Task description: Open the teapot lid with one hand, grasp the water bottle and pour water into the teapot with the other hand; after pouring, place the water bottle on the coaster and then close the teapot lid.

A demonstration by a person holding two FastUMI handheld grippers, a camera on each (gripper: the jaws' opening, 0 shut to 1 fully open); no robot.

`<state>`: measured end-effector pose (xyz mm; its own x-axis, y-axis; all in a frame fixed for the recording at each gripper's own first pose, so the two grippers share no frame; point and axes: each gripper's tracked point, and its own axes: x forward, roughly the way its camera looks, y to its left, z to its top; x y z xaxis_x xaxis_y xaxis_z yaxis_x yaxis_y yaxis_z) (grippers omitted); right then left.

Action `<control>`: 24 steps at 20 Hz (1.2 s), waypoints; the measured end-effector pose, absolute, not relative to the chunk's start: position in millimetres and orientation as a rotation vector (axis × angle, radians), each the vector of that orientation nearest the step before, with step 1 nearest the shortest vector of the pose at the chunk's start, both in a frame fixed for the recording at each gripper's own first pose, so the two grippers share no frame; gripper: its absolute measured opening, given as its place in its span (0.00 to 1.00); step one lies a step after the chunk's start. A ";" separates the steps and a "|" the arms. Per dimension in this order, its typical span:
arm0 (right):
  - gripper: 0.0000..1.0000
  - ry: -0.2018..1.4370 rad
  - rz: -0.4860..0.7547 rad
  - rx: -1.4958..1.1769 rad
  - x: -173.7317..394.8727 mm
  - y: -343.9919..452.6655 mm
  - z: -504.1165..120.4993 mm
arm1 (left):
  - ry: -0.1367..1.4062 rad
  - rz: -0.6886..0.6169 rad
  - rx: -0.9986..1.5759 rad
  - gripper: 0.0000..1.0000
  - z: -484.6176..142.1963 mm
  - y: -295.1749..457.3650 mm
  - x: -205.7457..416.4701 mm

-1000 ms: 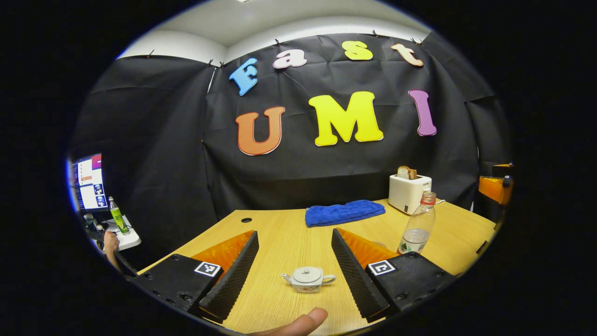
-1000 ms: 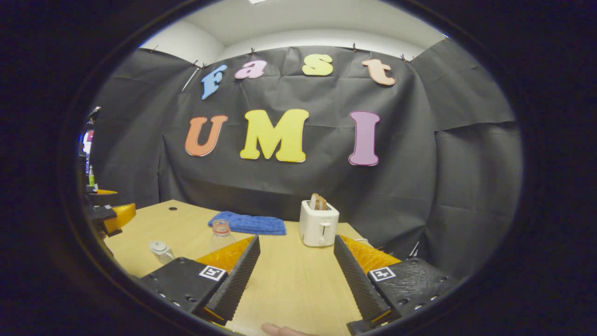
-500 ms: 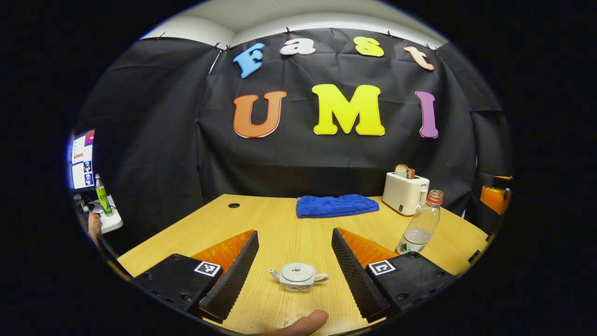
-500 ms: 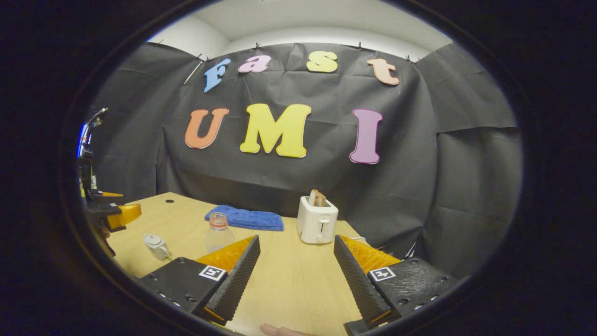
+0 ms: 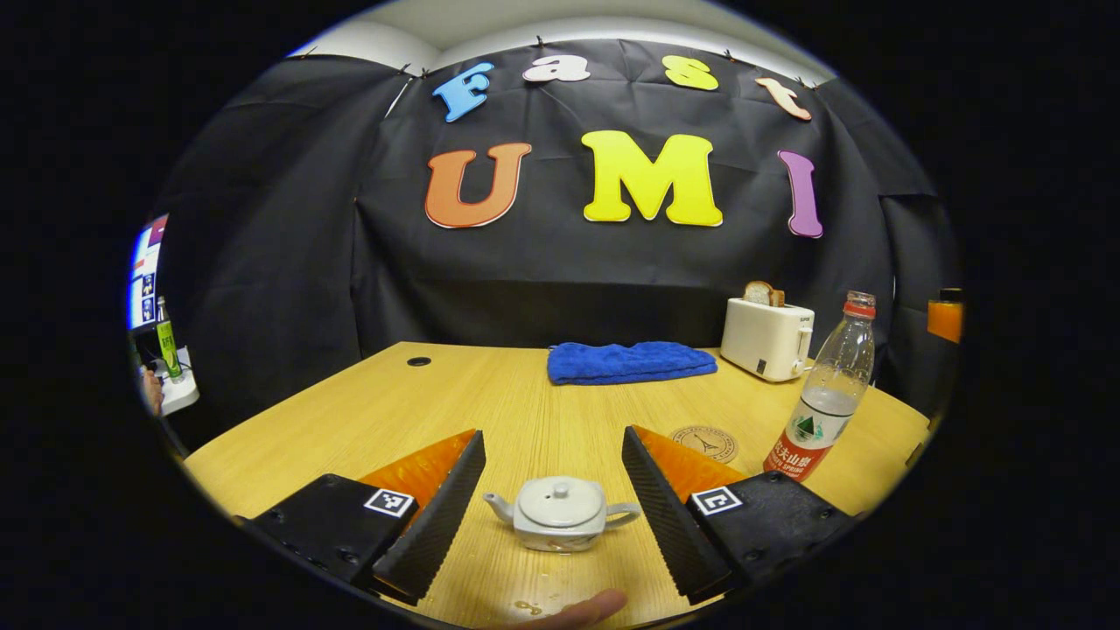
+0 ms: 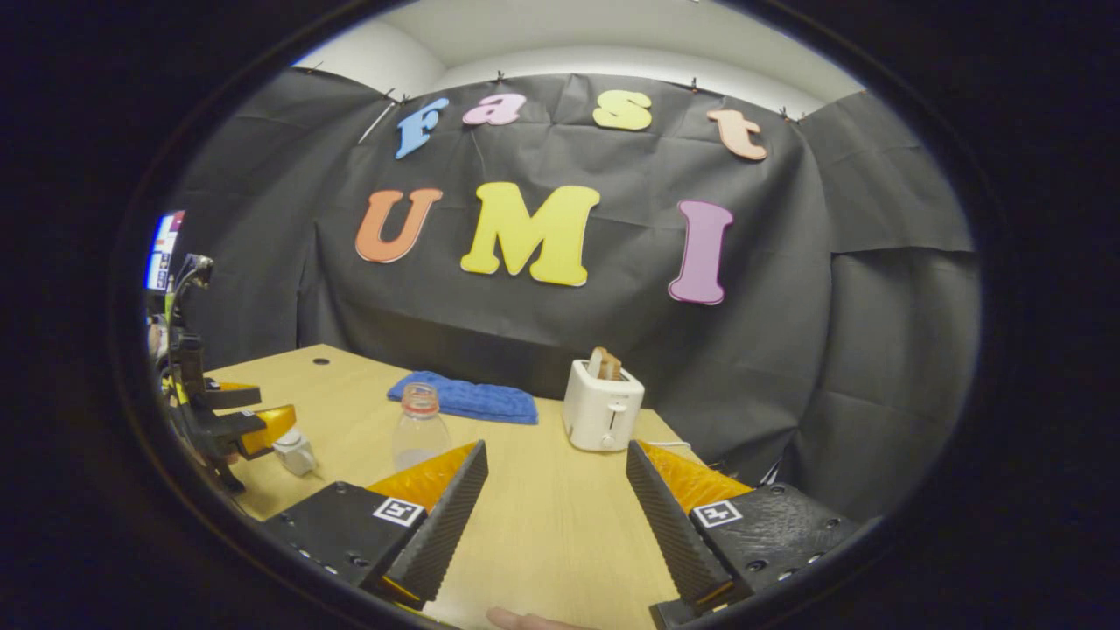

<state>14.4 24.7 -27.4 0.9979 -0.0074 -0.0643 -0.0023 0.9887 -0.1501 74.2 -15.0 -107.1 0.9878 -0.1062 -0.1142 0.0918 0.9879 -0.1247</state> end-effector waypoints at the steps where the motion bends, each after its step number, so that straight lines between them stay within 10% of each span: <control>1: 0.95 0.069 0.000 -0.159 14.7 25.7 -29.6 | 0.128 -0.103 -0.125 0.98 -112.1 -14.9 75.0; 8: 0.96 0.067 0.005 -0.177 14.5 30.6 -30.2 | 0.155 -0.122 -0.146 0.81 -128.9 -21.7 85.8; 19: 0.96 0.087 0.025 -0.196 18.3 40.9 -37.7 | 0.142 -0.126 -0.075 0.14 -134.6 -22.6 98.0; 24: 0.98 0.093 0.039 -0.206 16.9 48.0 -40.9 | 0.132 -0.130 -0.045 0.08 -130.7 -22.0 100.8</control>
<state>16.9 48.0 -40.9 0.9950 0.0293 -0.0959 -0.0483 0.9781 -0.2024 100.8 -22.0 -130.7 0.9829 -0.1323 -0.1279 0.1264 0.9906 -0.0531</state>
